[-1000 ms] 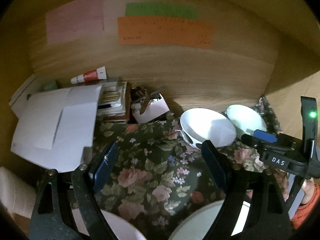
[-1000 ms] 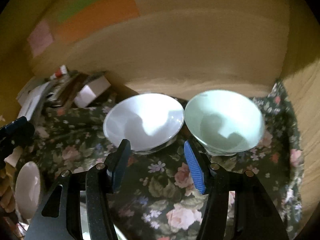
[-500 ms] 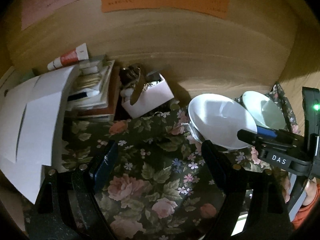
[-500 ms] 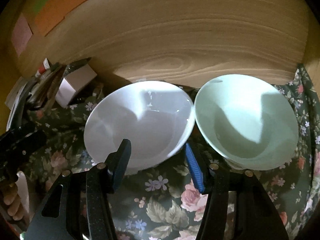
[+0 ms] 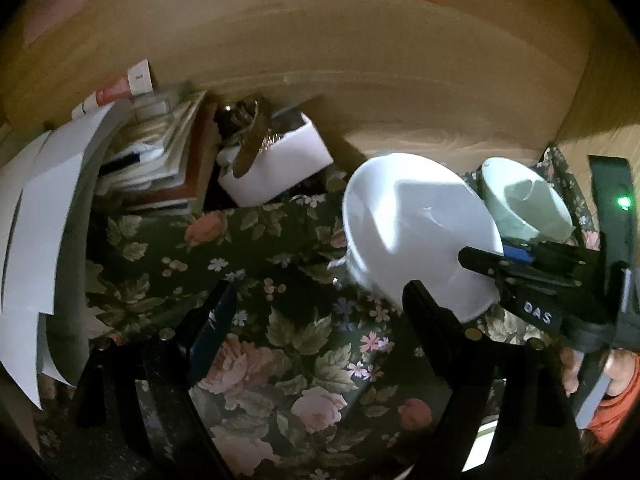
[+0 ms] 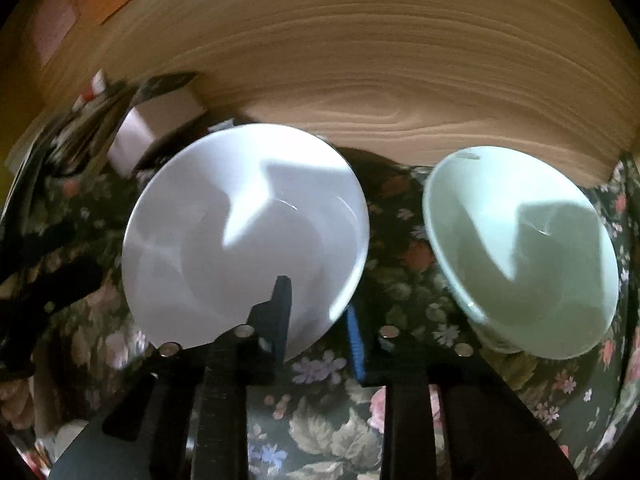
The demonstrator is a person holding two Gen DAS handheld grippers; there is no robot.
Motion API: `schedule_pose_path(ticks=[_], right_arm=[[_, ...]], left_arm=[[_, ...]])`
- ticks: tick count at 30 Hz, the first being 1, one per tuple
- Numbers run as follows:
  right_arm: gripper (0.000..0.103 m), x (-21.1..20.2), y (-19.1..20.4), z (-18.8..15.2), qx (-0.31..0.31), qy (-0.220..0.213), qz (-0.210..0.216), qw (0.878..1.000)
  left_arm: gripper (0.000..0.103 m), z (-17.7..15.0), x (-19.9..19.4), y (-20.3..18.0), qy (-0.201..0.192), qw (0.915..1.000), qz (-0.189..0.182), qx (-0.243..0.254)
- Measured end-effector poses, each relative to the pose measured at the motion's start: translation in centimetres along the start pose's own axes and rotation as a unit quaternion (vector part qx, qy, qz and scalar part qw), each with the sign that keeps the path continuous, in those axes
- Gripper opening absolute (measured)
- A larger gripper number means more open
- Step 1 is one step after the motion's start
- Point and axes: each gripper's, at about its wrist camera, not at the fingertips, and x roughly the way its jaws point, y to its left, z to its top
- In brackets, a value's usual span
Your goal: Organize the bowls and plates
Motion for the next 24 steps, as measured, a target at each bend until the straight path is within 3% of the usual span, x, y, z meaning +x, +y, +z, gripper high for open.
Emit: schedule_pose_path(ticks=[7, 14, 20, 24], right_arm=[[0.021, -2.1, 1.5, -2.4, -0.040, 0.025, 0.030, 0.998], [0.024, -5.4, 1.6, -4.7, -0.021, 0.018, 0.040, 0.999], [0.027, -6.3, 1.5, -2.7, 0.000, -0.011, 0.023, 1.000], [0.027, -2.6, 1.5, -1.1, 0.007, 0.006, 0.034, 0.999]], left_arm=[[0.082, -0.4, 1.1, -0.7, 0.036, 0.9993, -0.003, 0.001], [0.065, -1.0, 2.7, -2.0, 0.082, 0.9964, -0.018, 0.007], [0.052, -1.0, 3.2, -2.7, 0.091, 0.9956, -0.020, 0.015], [0.040, -1.1, 4.3, -2.9, 0.107, 0.9938, -0.026, 0.011]])
